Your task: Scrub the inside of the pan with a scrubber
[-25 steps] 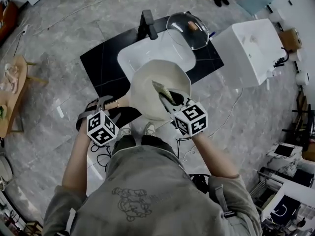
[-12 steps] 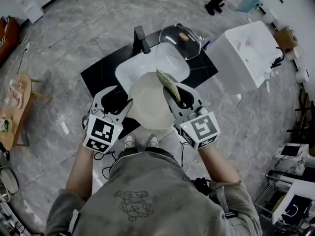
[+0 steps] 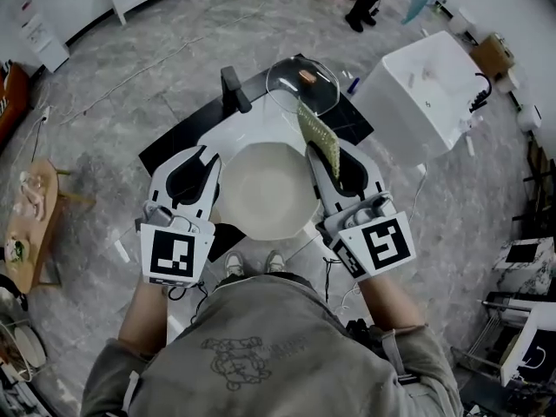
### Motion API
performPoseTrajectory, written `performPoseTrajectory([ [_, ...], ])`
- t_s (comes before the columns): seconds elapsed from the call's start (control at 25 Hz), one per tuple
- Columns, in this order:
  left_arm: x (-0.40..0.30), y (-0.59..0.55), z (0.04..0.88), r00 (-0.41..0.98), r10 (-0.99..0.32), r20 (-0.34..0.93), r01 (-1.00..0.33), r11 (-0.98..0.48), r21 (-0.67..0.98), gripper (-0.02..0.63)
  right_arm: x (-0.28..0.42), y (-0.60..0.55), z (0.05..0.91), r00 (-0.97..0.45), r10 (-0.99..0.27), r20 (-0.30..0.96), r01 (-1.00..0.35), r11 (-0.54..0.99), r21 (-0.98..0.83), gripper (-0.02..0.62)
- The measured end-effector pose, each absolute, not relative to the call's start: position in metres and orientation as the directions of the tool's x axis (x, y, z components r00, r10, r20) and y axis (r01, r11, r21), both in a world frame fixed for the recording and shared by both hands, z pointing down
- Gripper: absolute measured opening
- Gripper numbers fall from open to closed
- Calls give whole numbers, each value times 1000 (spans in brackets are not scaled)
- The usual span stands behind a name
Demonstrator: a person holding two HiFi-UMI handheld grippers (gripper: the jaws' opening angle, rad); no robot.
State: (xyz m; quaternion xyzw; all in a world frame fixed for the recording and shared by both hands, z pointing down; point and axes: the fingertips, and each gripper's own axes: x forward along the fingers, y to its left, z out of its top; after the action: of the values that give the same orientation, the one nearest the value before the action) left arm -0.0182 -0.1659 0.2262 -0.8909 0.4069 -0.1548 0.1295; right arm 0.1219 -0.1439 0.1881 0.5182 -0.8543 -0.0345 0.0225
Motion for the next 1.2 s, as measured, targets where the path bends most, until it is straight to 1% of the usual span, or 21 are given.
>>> performPoseTrajectory([
  [0.16, -14, -160, 199, 631, -769, 102, -695, -618, -368, 61, 137, -130, 161, -425, -903, -68, -904, 419, 79, 78],
  [0.36, -2, -144, 181, 677, -733, 63, -649, -636, -417, 35, 148, -106, 138, -394, -909, -139, -919, 385, 86, 78],
  [0.52, 6, -134, 177, 695, -717, 41, -627, -633, -454, 31, 151, -93, 132, -388, -906, -171, -921, 377, 95, 78],
  [0.8, 4, -129, 180, 698, -715, 29, -639, -641, -425, 31, 156, -82, 159, -383, -917, -110, -923, 375, 89, 78],
  [1.2, -4, -130, 204, 665, -743, 76, -679, -643, -355, 29, 156, -79, 185, -389, -919, -64, -921, 386, 49, 78],
])
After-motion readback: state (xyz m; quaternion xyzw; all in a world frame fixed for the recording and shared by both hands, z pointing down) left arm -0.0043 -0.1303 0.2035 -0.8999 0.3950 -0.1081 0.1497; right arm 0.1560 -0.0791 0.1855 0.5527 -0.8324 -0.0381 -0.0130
